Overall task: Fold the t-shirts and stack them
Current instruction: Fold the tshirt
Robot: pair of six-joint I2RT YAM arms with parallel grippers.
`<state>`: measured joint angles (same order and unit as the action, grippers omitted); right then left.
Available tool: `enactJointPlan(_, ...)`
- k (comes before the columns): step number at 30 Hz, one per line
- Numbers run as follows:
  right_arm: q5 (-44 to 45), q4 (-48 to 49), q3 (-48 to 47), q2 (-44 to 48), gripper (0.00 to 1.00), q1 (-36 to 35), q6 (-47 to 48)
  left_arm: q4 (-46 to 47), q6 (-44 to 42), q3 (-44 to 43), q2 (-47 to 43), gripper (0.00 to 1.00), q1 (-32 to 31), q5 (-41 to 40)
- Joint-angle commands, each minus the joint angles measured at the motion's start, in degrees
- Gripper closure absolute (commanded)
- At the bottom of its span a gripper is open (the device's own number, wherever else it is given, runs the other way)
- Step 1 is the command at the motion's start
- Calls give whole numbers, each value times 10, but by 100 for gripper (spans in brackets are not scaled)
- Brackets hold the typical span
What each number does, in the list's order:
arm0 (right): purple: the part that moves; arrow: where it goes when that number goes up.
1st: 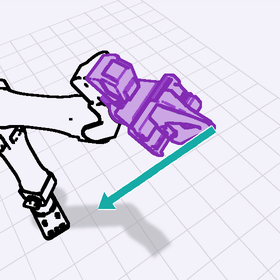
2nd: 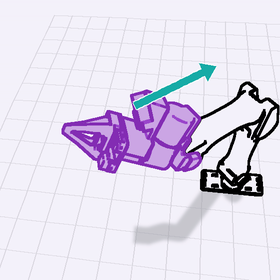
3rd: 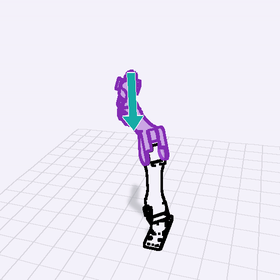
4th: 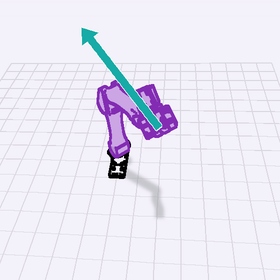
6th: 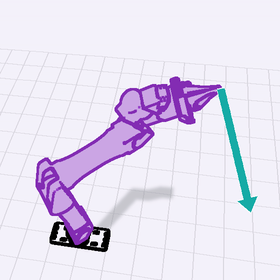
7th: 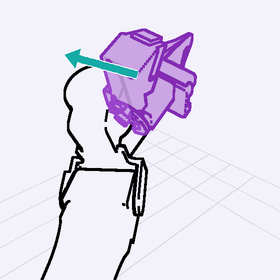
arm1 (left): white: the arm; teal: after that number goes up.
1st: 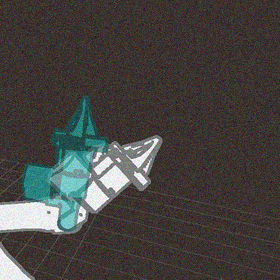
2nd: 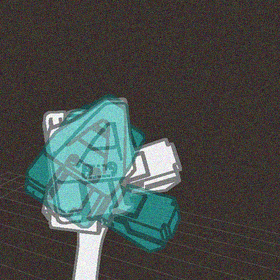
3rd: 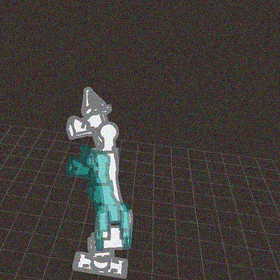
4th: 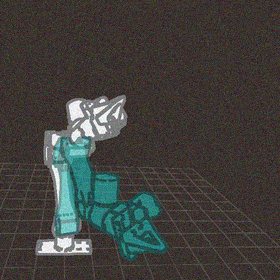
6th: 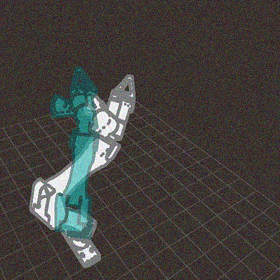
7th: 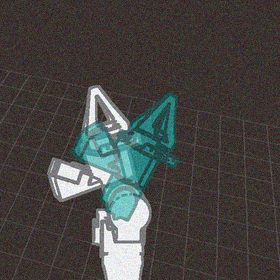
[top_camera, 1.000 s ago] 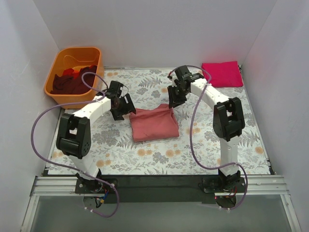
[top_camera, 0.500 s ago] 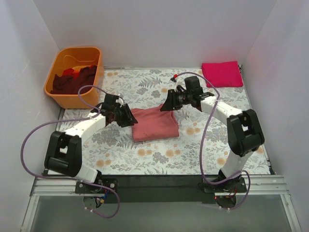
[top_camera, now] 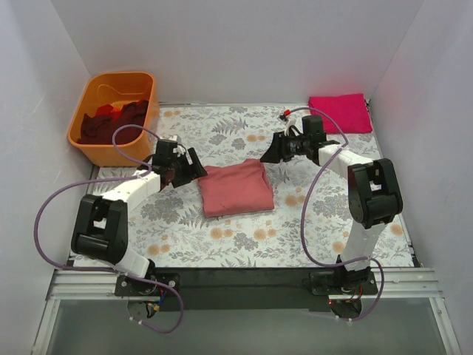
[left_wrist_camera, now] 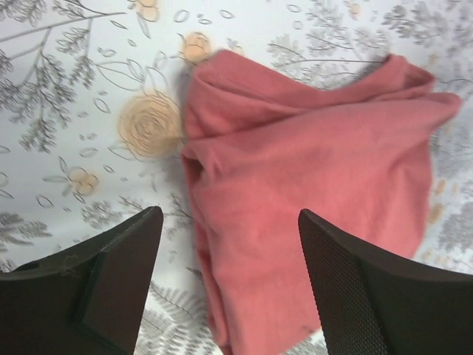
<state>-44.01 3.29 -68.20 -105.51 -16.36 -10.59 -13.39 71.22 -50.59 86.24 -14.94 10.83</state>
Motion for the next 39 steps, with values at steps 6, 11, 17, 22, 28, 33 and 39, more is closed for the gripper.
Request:
enactJointPlan(6, -31, -11, -54, -67, 39, 8, 121, 49, -100, -43, 87, 25, 9, 6)
enactJointPlan(11, -52, -23, -103, -118, 39, 8, 139, 67, -135, -61, 121, 28, 9, 41)
enactJointPlan(17, -106, -32, -141, -158, 41, 8, 145, 67, -143, -72, 139, 51, 9, 75)
enactJointPlan(22, -136, -32, -148, -172, 46, 7, 146, 66, -144, -73, 145, 68, 9, 97)
enactJointPlan(28, -157, -32, -153, -181, 73, 7, 145, 59, -145, -79, 130, 91, 9, 100)
enactJointPlan(33, -166, -32, -143, -153, 99, 7, 140, 52, -152, -84, 104, 100, 8, 108)
enactJointPlan(39, -112, -32, -93, -92, 99, 12, 148, 53, -159, -94, 70, 100, 1, 108)
